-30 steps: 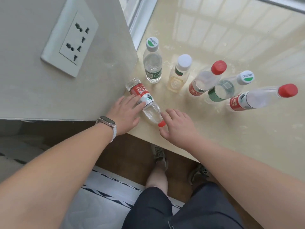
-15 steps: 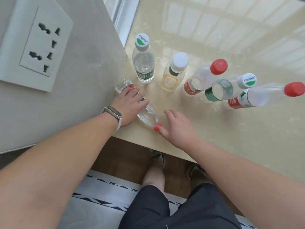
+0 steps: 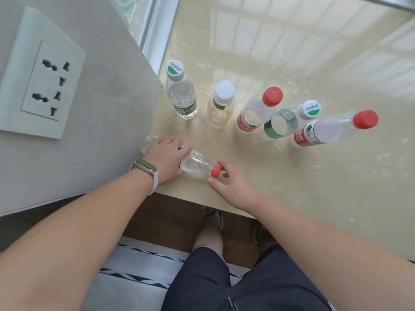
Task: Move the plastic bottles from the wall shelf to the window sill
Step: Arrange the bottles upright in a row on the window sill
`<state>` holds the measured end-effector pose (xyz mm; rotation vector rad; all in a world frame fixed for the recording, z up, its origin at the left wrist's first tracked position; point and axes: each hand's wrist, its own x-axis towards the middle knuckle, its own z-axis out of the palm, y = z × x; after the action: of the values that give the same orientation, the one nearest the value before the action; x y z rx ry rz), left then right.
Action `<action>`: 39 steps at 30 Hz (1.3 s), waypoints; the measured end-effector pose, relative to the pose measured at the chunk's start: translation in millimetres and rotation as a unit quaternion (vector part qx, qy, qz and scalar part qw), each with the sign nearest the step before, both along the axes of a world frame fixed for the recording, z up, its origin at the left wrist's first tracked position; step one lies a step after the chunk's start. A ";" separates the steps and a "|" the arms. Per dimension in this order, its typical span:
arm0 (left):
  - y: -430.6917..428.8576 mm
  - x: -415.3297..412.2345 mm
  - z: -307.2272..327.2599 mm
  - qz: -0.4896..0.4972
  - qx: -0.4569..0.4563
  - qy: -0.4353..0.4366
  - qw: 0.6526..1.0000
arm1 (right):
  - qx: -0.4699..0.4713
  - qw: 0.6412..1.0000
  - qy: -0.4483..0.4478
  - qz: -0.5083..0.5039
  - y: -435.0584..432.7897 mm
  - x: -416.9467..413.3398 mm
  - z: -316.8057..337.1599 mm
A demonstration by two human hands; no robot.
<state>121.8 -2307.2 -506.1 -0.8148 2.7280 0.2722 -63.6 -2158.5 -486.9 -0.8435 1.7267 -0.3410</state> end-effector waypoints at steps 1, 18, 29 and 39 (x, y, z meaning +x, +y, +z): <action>4.8 2.7 3.0 0.022 0.009 0.014 1.000 | 0.006 1.000 -0.018 -0.015 0.9 0.0 3.6; 62.1 -15.8 98.4 0.352 0.205 0.168 0.898 | -0.010 0.986 -0.146 -0.080 -1.0 -10.2 60.6; 102.6 -80.1 126.1 0.403 0.347 0.313 0.787 | -0.024 0.958 -0.210 -0.196 36.5 -55.1 85.1; 159.3 -169.2 128.4 0.342 0.387 0.294 0.804 | -0.031 0.923 -0.230 -0.306 111.1 -134.1 85.7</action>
<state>-47.4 -2147.9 -377.6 -1.5589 2.2236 1.9052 -197.8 -2047.3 -401.2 -0.2066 1.4932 -0.9391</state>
